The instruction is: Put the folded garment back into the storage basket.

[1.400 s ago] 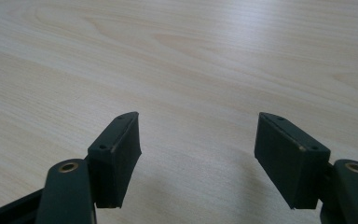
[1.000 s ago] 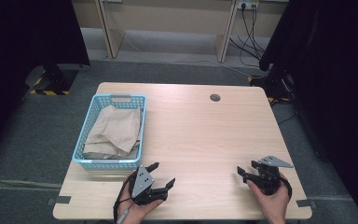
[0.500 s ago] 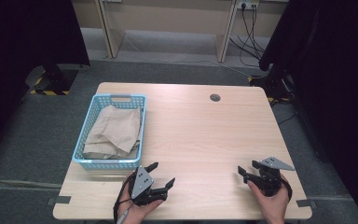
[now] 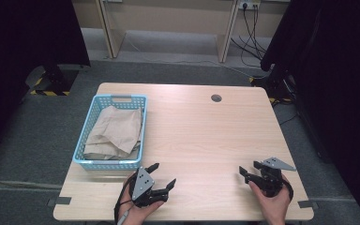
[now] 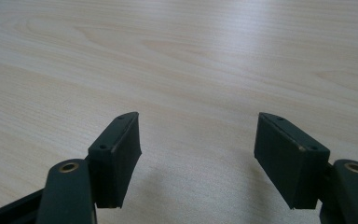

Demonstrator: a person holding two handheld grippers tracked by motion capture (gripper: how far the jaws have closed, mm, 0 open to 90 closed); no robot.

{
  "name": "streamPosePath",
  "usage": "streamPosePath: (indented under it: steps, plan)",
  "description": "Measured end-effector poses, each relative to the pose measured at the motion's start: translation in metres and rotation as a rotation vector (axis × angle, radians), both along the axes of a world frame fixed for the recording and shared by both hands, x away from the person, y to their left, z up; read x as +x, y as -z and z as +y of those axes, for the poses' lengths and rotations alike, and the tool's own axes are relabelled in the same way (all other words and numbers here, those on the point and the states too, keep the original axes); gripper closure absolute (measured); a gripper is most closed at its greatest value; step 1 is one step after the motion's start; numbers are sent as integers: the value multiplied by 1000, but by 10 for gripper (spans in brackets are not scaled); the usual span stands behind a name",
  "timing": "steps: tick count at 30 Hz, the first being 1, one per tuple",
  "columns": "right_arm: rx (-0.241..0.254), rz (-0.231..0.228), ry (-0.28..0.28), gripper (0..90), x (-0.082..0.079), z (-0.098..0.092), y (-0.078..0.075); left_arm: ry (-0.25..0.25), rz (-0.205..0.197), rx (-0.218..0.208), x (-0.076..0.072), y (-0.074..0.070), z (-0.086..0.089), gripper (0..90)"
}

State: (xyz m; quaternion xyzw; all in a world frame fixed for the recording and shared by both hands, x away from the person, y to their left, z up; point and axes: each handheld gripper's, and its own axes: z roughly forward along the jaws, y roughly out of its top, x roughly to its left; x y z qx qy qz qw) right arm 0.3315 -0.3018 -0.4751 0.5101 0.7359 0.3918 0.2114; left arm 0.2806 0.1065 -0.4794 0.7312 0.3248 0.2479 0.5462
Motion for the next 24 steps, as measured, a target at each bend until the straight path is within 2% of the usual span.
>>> streamPosePath:
  steps: [5, 24]
  plan:
    - [0, 0, 5, 321, 0, 0, 0, 3, 1, -11, 0, 0, 1, 209]
    - [1, 0, 5, 320, 0, -1, 0, 4, -7, -4, -1, 0, 0, 208]
